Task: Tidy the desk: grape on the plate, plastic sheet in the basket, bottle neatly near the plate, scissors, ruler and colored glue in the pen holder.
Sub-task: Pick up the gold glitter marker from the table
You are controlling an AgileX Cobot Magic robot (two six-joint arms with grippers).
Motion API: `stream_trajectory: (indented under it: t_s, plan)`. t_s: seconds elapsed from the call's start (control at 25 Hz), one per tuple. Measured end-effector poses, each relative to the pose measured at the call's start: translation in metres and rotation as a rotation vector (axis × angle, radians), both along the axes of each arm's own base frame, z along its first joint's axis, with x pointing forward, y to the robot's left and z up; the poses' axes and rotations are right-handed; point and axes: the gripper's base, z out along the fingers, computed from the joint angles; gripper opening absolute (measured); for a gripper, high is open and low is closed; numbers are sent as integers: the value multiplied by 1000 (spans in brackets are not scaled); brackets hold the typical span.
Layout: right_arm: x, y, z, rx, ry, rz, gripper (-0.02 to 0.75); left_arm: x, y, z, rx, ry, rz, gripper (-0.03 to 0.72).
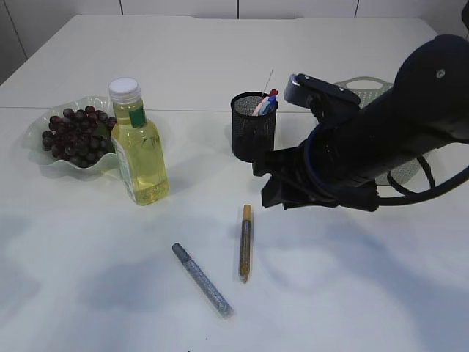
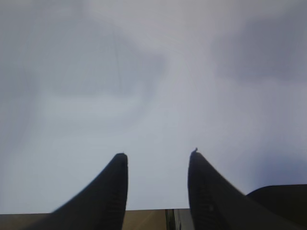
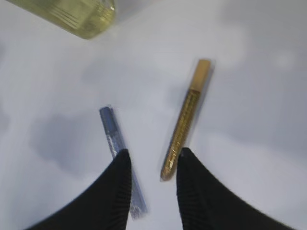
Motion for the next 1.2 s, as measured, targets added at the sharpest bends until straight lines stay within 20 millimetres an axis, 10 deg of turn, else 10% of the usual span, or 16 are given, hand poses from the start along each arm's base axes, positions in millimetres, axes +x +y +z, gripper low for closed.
stream_trajectory:
  t_s: [0.28, 0.72, 1.2]
  plan:
    - [-8, -1, -6, -85, 108, -57, 270, 0, 0, 0, 1, 2, 0, 307]
    - [36, 20, -11, -264, 231, -112, 269, 1, -1, 0, -9, -8, 1, 307]
    - [52, 69, -31, -277, 270, -163, 358, 1, -1, 0, -16, -16, 2, 307]
